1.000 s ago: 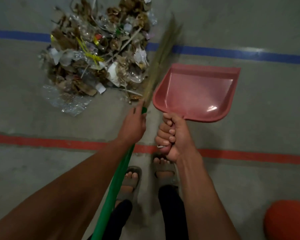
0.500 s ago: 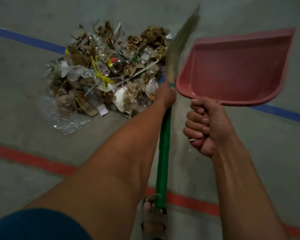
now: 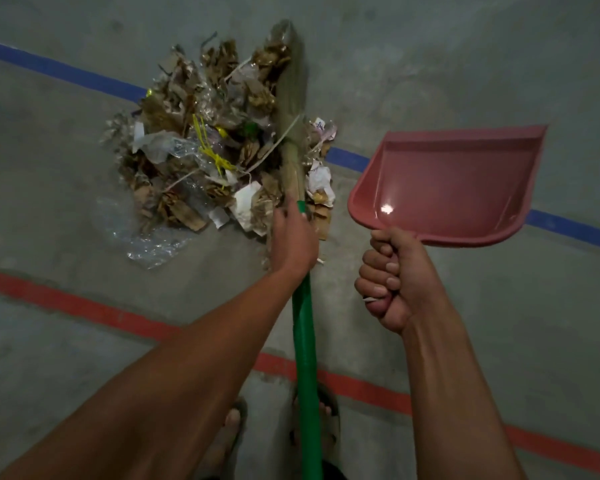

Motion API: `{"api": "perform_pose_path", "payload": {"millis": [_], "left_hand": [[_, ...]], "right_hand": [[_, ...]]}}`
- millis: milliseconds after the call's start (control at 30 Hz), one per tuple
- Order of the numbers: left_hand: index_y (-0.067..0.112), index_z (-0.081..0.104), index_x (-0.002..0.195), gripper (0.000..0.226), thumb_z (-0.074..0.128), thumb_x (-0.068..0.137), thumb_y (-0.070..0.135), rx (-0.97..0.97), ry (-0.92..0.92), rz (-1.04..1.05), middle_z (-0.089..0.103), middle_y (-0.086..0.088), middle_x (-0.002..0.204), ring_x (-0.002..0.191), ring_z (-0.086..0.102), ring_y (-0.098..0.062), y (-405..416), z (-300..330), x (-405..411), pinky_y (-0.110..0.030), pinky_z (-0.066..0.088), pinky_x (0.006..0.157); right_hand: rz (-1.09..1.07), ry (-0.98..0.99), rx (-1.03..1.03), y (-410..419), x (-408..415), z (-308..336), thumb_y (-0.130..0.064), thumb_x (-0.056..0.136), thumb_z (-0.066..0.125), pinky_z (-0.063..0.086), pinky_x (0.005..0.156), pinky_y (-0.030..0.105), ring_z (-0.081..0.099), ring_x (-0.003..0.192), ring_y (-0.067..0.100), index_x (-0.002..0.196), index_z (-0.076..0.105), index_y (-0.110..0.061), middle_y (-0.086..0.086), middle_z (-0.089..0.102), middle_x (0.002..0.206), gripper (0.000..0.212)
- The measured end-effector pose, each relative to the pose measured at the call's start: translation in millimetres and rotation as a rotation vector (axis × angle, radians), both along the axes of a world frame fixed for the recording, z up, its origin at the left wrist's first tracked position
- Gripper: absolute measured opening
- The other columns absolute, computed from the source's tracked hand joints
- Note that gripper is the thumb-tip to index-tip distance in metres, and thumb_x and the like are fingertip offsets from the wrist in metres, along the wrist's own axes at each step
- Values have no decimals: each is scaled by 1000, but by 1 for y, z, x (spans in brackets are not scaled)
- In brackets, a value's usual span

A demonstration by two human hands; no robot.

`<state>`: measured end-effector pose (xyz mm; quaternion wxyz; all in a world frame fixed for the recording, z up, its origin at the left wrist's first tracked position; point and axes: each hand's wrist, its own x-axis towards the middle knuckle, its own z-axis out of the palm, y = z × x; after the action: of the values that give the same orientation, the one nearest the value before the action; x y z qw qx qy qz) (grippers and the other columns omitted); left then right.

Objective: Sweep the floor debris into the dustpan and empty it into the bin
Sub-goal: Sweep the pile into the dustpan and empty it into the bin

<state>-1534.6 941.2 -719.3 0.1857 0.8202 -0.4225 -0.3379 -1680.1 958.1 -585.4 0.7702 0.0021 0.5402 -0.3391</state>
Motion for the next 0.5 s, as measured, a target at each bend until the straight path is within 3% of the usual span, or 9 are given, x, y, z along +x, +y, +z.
{"api": "perform_pose_path", "payload": {"millis": [133, 267, 400, 500], "left_hand": [[25, 17, 164, 61, 39, 107, 20, 33, 37, -146, 40, -16, 144, 120, 50, -34, 21, -1, -13, -37, 37, 92], [24, 29, 158, 57, 42, 103, 22, 106, 31, -276, 50, -22, 134, 117, 54, -43, 34, -19, -1, -45, 47, 95], [24, 20, 162, 67, 47, 101, 21, 194, -93, -259, 44, -21, 145, 124, 52, -42, 45, -11, 32, -51, 47, 103], [20, 16, 164, 67, 45, 104, 19, 157, -114, -253, 39, -20, 149, 124, 52, -41, 64, 10, 48, -50, 48, 101]], "right_hand": [[-4, 26, 11, 10, 5, 1, -18, 95, 49, 18, 31, 17, 16, 31, 5, 63, 36, -24, -9, 21, 44, 36], [7, 49, 31, 23, 9, 2, -19, 94, 50, 17, 32, 17, 15, 31, 5, 61, 37, -24, -10, 21, 45, 36], [33, 35, 47, 39, 12, 3, -20, 94, 51, 16, 33, 17, 15, 33, 5, 62, 37, -25, -9, 20, 47, 35], [33, 7, 60, 54, 17, 5, -19, 94, 51, 17, 32, 18, 15, 33, 5, 62, 38, -24, -9, 21, 46, 35]]}}
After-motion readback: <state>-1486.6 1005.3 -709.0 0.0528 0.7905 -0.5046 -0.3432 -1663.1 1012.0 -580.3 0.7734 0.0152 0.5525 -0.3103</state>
